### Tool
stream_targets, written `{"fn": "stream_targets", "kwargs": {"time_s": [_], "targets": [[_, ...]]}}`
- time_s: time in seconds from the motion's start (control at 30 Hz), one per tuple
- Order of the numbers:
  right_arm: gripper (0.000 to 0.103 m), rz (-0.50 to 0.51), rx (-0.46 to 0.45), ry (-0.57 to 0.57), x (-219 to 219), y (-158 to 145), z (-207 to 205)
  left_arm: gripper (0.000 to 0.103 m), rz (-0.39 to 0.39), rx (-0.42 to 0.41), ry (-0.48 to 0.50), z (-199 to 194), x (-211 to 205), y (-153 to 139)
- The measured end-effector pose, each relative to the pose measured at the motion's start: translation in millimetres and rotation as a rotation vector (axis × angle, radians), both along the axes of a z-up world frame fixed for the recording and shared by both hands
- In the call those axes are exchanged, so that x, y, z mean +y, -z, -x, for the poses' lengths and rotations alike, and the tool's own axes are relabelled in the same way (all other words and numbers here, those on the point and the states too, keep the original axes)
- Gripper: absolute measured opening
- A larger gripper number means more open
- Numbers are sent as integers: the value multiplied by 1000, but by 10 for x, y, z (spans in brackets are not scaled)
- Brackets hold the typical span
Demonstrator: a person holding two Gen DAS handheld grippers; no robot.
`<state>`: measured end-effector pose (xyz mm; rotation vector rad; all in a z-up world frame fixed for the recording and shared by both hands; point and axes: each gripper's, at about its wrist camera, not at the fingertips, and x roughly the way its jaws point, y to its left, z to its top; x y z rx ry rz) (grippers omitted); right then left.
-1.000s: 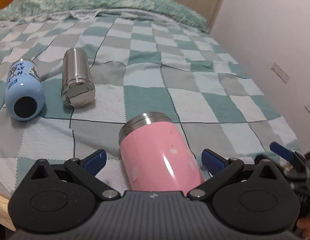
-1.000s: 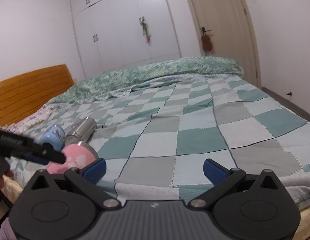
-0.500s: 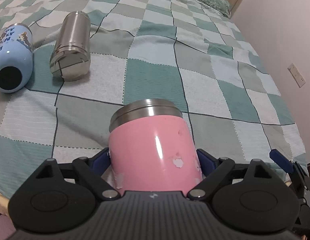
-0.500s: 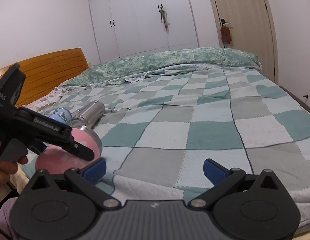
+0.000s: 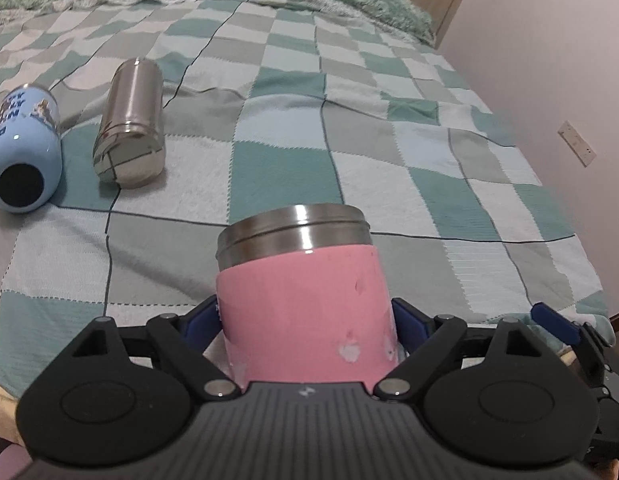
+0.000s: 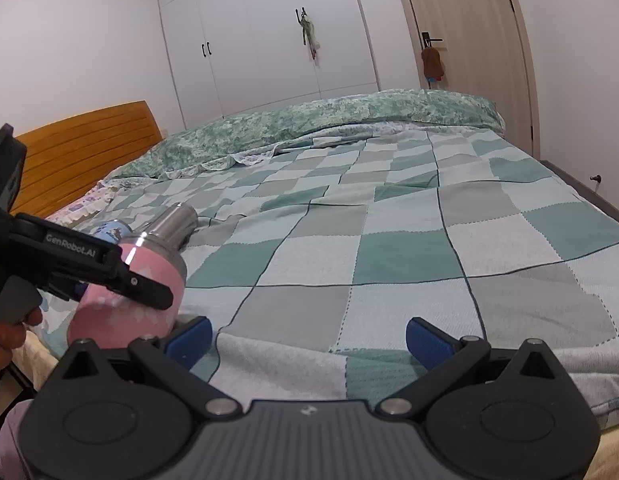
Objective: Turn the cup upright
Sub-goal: 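Rotate the pink tumbler upright in the left tool, opening facing up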
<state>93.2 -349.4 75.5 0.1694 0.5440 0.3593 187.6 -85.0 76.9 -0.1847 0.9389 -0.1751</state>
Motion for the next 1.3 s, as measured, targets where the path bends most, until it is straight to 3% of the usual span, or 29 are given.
{"fn": "stream_targets", "kwargs": {"time_s": [0.4, 0.77, 1.1, 1.3], "targets": [[103, -3, -5, 65, -123, -12, 142, 86, -50, -191, 134, 245, -343, -200], [103, 59, -48, 161, -298, -21, 86, 86, -178, -496, 226, 61, -1089, -394], [103, 194, -143, 215, -286, 56, -152, 86, -209, -482, 198, -300, -1320, 257], [103, 261, -139, 227, -332, 162, -309, 86, -224, -534, 210, -293, -1345, 290]]}}
